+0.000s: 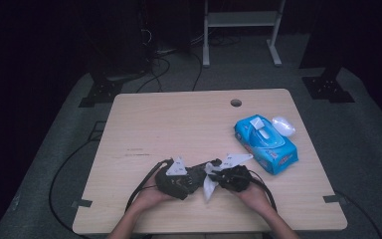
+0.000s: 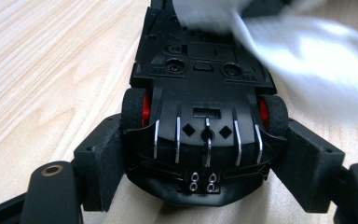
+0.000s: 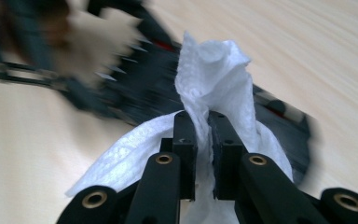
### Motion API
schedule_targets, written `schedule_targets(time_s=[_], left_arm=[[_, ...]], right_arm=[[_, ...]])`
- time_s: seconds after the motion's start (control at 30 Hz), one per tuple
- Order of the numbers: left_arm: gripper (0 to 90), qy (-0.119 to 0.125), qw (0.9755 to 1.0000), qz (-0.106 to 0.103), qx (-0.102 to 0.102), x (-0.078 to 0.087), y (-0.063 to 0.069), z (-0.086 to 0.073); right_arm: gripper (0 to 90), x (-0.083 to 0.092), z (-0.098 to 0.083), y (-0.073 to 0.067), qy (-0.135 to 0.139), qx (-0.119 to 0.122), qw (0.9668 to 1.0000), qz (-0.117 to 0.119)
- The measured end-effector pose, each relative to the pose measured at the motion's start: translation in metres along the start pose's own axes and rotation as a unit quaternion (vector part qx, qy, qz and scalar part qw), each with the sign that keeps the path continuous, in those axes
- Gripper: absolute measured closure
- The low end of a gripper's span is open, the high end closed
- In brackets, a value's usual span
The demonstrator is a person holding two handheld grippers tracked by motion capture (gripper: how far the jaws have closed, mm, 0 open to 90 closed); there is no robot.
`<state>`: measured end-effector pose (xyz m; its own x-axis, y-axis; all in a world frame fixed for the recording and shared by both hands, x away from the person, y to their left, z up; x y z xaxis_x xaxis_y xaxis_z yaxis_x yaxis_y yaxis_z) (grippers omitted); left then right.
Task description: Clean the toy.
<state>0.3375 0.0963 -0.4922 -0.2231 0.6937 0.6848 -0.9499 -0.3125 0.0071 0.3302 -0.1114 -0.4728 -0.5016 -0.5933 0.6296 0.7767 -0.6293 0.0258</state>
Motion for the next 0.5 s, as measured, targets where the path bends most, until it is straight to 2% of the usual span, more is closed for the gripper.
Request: schedule_targets(time_s=[0.03, 0.07, 0.17, 0.2, 0.23, 0.27, 0.33, 0.4, 0.43, 0.5], left_arm=[[24.0, 0.000, 1.0000, 0.000, 0.000, 0.000, 0.000, 0.000], [24.0, 0.000, 1.0000, 0.000, -0.002, 0.000, 0.000, 0.000], [24.1, 0.000, 1.0000, 0.000, -0.005, 0.000, 0.000, 0.000], [24.0, 0.000, 1.0000, -0.001, -0.004, 0.000, 0.000, 0.000], [24.1, 0.000, 1.0000, -0.002, -0.003, 0.000, 0.000, 0.000], [24.0, 0.000, 1.0000, -0.002, -0.003, 0.000, 0.000, 0.000], [24.0, -0.001, 1.0000, -0.002, -0.003, 0.000, -0.001, -0.001], [24.0, -0.002, 1.0000, -0.002, -0.002, 0.000, -0.001, -0.001], [24.0, -0.001, 1.0000, -0.001, -0.004, 0.000, -0.001, -0.001], [24.0, 0.001, 1.0000, 0.001, -0.006, 0.000, 0.000, -0.001]], right_arm=[[81.8, 0.000, 0.000, 0.000, 0.000, 0.000, 1.0000, 0.000], [81.8, 0.004, -0.006, 0.014, -0.005, -0.016, 0.9997, -0.019], [81.7, 0.007, -0.012, 0.029, -0.011, -0.030, 0.9987, -0.040], [81.7, 0.007, -0.013, 0.033, -0.016, -0.026, 0.9984, -0.047], [81.7, 0.008, -0.015, 0.035, -0.018, -0.033, 0.9982, -0.046], [81.7, 0.007, -0.015, 0.036, -0.015, -0.039, 0.9983, -0.041], [81.7, 0.007, -0.014, 0.033, -0.016, -0.036, 0.9984, -0.041], [81.5, 0.006, -0.011, 0.027, -0.004, -0.043, 0.9990, -0.012], [81.4, 0.006, -0.010, 0.024, -0.002, -0.034, 0.9994, -0.008], [81.4, 0.005, -0.008, 0.021, -0.007, -0.015, 0.9997, -0.019]])
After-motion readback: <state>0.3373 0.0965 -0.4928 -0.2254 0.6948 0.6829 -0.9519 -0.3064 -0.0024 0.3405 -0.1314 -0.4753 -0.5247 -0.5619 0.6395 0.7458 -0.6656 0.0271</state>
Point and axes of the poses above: each handheld gripper's, and its own axes: x roughly backward along the jaws, z roughly out of its top, y roughly to its right, the point moved 3 cm from there along -x, roughly forward along the jaws, and after that the axes turned 6 degrees about -z, right-handed, at the moved point
